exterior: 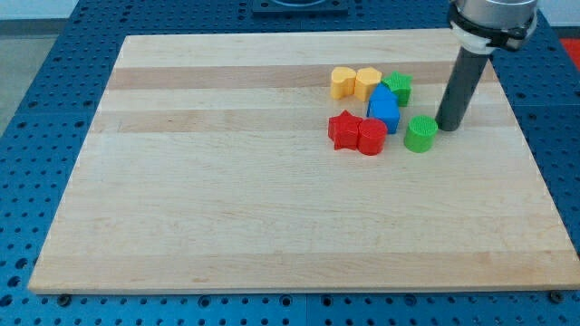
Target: Push the green circle into the red circle
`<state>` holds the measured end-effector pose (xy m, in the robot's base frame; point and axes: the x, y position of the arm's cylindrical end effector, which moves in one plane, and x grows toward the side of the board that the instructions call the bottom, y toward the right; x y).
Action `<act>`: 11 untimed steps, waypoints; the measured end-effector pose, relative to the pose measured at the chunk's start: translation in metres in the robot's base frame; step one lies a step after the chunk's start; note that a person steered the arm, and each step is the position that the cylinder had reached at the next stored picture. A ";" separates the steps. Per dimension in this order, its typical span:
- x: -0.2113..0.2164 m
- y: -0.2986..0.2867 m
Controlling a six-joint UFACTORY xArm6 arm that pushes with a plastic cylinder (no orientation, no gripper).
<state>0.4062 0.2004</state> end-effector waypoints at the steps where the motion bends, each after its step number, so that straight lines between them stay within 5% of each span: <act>1: 0.016 0.000; 11: 0.020 -0.043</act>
